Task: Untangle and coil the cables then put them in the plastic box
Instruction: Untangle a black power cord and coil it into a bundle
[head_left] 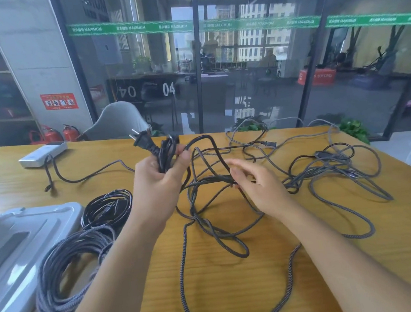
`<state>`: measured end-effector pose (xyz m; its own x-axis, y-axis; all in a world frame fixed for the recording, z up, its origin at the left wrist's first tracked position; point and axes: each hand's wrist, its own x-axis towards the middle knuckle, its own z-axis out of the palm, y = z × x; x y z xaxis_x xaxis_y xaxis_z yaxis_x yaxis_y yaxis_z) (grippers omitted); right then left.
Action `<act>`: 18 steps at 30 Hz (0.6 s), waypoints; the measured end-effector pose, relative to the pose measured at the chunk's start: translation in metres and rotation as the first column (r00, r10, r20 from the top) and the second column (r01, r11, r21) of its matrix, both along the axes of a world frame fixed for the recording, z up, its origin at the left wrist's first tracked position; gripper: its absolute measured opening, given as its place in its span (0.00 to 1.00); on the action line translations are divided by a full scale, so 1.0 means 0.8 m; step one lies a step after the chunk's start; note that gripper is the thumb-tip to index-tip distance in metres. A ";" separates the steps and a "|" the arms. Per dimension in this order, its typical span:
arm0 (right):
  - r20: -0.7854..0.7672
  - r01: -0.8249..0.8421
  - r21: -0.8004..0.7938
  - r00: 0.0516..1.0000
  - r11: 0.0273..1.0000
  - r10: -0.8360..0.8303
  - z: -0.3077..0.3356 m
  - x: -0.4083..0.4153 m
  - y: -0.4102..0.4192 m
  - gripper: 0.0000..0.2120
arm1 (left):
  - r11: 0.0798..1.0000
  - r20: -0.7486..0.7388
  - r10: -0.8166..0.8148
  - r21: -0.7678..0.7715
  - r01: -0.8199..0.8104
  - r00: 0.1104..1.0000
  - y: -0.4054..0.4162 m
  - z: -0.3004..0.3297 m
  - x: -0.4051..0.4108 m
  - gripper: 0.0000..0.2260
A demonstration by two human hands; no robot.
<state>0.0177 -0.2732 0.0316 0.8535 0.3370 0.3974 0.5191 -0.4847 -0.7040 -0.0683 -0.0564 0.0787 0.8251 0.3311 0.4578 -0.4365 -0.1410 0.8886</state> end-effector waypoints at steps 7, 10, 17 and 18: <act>0.467 0.177 0.008 0.870 0.984 -0.160 -0.006 -0.006 0.017 0.10 | 0.995 -0.041 -0.056 0.079 0.059 0.998 -0.031 -0.013 0.001 0.02; 0.568 0.113 0.001 0.818 0.994 -0.094 0.001 -0.013 0.025 0.07 | 0.993 -0.053 -0.070 0.087 0.074 0.996 -0.035 -0.018 0.005 0.03; 0.570 -0.026 -0.011 0.821 1.000 0.028 0.002 -0.023 0.033 0.07 | 0.987 -0.065 -0.073 0.140 0.082 0.995 -0.041 -0.020 0.005 0.02; 0.535 -0.056 0.019 0.844 0.998 0.037 0.002 -0.025 0.034 0.07 | 0.987 -0.045 -0.054 0.151 0.060 0.998 -0.041 -0.019 0.005 0.02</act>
